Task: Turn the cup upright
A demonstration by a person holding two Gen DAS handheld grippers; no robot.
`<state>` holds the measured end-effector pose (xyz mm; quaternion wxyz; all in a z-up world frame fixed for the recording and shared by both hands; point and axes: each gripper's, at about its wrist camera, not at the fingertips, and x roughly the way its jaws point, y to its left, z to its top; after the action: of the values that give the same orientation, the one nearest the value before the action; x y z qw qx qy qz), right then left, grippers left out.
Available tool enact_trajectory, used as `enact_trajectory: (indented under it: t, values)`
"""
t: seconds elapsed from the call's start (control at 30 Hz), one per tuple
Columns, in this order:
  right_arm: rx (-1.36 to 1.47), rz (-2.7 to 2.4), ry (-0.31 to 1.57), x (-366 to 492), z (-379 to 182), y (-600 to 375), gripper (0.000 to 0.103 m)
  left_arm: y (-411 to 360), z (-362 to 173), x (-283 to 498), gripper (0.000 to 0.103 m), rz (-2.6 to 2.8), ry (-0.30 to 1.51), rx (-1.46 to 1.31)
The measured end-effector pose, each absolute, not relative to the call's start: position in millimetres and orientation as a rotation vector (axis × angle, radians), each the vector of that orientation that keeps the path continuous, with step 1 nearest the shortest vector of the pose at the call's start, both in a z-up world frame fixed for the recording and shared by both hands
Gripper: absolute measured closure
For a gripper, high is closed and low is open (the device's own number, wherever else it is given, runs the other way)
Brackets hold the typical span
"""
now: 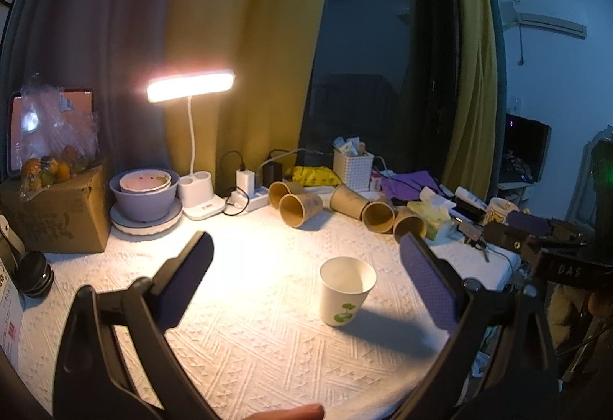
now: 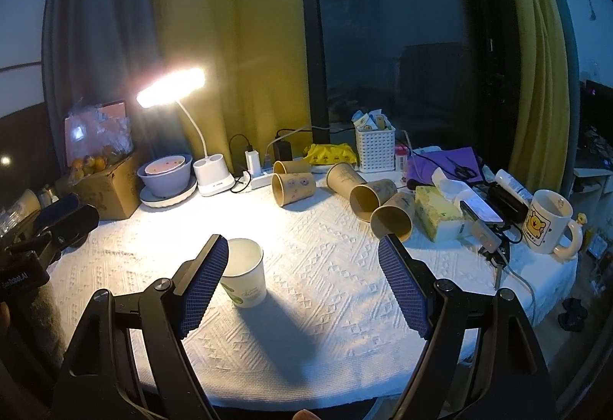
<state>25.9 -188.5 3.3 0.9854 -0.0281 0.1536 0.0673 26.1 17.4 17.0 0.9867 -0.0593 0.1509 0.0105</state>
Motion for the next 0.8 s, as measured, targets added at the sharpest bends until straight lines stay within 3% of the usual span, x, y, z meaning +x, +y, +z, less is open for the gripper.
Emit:
enact_trajectory:
  t: [0.8]
  values:
    - [-0.062, 0.143, 0.325, 29.6, -3.0, -185.5, 0.02, 17.9, 12.6, 25.1, 0.004, 0.016, 0.315, -0.126]
